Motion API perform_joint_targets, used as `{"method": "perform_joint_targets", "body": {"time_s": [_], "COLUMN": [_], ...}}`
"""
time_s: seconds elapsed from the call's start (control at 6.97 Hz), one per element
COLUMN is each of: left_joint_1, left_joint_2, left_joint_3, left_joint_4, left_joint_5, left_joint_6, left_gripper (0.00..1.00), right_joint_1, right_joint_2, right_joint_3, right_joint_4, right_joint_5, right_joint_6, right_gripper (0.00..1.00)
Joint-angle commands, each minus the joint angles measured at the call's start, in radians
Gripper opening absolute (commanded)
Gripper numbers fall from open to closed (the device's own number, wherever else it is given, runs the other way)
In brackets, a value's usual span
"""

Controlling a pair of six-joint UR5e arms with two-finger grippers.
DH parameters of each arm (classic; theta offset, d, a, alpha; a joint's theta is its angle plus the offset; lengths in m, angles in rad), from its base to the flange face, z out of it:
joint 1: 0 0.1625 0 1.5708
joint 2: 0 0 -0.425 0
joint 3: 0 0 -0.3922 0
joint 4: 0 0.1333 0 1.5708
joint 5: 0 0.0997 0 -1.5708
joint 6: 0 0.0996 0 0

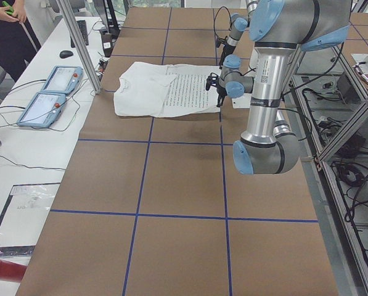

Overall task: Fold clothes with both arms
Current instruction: 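Grasp both hem corners with the left and right grippers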

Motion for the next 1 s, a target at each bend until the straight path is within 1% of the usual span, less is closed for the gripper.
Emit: {"method": "perform_joint_targets", "body": {"time_s": [0.0,0.14,0.43,0.57,0.72,0.86], "left_joint_1": [0.0,0.0,0.0,-0.003,-0.021,-0.057], "left_joint_2": [0.002,0.0,0.0,0.0,0.008,0.003], "left_joint_3": [0.002,0.0,-0.003,-0.021,-0.088,-0.197], "left_joint_4": [-0.001,-0.001,-0.001,-0.001,0.013,0.119], "left_joint_5": [0.0,0.001,0.0,0.0,-0.049,-0.145], "left_joint_6": [0.001,0.001,0.002,0.005,0.013,0.013], "left_gripper": [0.0,0.0,0.0,0.0,0.0,0.0], "right_joint_1": [0.004,0.007,0.015,0.041,0.071,0.069], "right_joint_2": [0.005,0.009,0.009,0.011,-0.017,-0.041], "right_joint_3": [0.003,0.002,0.0,0.02,0.121,0.272], "right_joint_4": [-0.004,-0.006,-0.012,-0.03,-0.097,-0.231], "right_joint_5": [0.0,0.0,0.0,0.009,0.044,0.081], "right_joint_6": [-0.002,-0.002,-0.002,-0.005,-0.009,-0.008], "right_gripper": [0.1,0.0,0.0,0.0,0.0,0.0]}}
